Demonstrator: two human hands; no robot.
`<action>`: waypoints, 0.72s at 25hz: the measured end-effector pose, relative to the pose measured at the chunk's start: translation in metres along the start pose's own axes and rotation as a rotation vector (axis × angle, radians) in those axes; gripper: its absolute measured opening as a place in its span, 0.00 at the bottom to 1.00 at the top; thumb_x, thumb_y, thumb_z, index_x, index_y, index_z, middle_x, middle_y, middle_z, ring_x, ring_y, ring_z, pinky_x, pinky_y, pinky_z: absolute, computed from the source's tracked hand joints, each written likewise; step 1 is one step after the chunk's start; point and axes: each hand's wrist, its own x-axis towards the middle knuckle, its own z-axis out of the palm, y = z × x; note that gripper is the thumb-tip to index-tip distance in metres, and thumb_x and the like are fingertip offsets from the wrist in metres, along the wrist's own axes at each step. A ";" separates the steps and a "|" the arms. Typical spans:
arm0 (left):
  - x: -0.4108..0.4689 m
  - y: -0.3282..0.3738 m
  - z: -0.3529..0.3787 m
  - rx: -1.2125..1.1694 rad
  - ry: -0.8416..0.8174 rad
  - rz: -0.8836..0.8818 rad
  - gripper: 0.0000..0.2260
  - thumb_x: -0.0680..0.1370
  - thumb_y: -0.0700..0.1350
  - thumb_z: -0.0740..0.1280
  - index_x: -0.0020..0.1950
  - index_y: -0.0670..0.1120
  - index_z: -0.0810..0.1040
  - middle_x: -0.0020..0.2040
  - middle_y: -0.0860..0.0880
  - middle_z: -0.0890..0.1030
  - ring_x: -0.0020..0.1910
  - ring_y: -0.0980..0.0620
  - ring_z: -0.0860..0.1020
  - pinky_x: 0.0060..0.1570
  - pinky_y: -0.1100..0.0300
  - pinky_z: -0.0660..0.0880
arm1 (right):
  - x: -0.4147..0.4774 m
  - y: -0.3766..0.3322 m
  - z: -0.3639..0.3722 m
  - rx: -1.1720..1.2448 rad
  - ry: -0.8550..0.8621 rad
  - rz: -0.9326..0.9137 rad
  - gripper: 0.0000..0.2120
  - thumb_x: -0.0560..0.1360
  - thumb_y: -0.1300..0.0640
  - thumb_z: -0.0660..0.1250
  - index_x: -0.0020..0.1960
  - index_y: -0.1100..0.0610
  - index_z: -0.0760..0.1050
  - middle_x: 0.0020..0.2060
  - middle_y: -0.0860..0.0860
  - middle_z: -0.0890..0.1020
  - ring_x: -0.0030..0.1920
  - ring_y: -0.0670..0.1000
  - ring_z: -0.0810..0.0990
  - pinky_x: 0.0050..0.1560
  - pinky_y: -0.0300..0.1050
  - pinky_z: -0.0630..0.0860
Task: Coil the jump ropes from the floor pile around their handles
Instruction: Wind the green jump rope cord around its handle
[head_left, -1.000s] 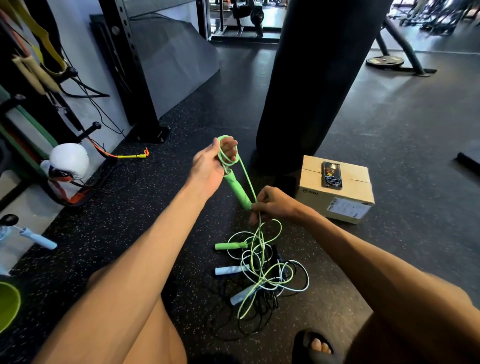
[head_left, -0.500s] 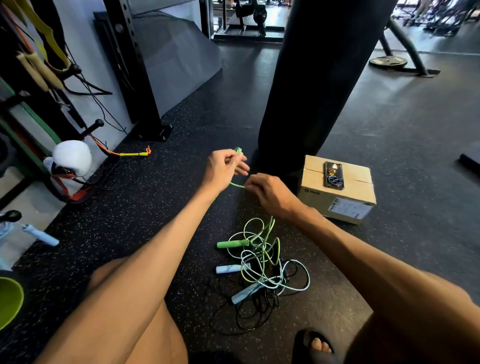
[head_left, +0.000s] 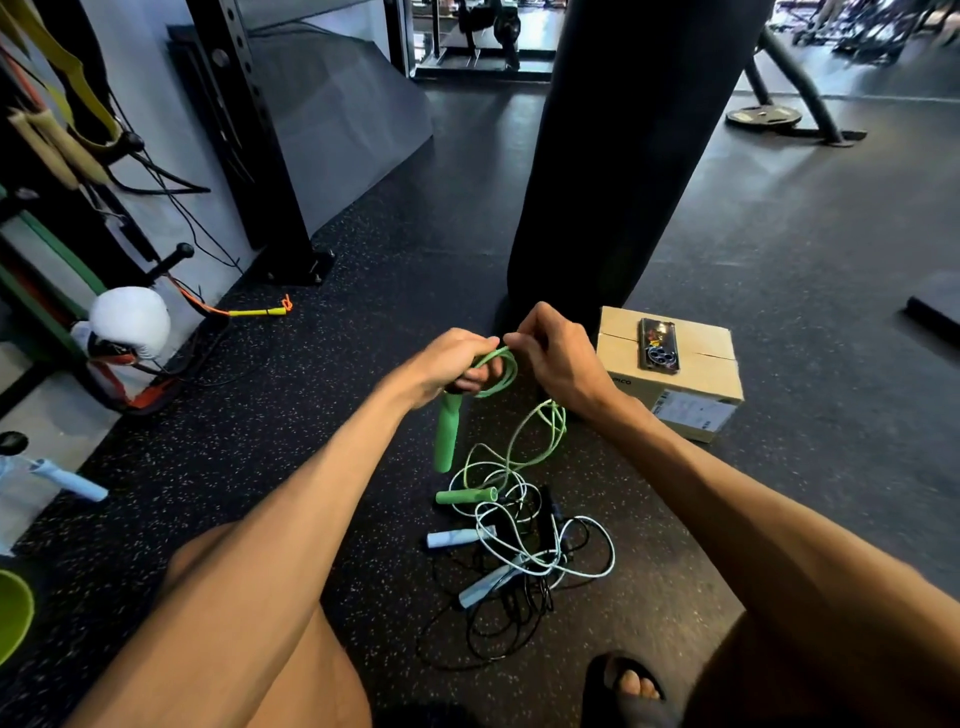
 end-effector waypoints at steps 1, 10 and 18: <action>0.000 0.000 -0.001 -0.075 -0.036 -0.014 0.18 0.84 0.45 0.55 0.36 0.42 0.72 0.23 0.52 0.61 0.21 0.57 0.59 0.26 0.63 0.58 | 0.000 0.002 0.001 0.011 0.000 0.043 0.12 0.78 0.49 0.66 0.47 0.59 0.72 0.36 0.54 0.81 0.36 0.53 0.79 0.36 0.50 0.75; -0.006 0.014 -0.009 -0.684 -0.073 0.115 0.11 0.84 0.43 0.53 0.45 0.42 0.71 0.29 0.52 0.63 0.28 0.55 0.62 0.35 0.61 0.66 | -0.006 0.014 0.014 0.271 -0.275 0.349 0.22 0.83 0.43 0.54 0.45 0.61 0.71 0.35 0.58 0.84 0.38 0.55 0.82 0.49 0.54 0.78; 0.003 0.011 -0.015 -0.636 0.241 0.305 0.11 0.83 0.38 0.56 0.46 0.39 0.75 0.33 0.48 0.74 0.33 0.52 0.73 0.39 0.59 0.72 | -0.015 0.019 0.020 -0.109 -0.461 0.309 0.12 0.76 0.56 0.70 0.35 0.55 0.74 0.30 0.47 0.79 0.29 0.42 0.76 0.31 0.34 0.71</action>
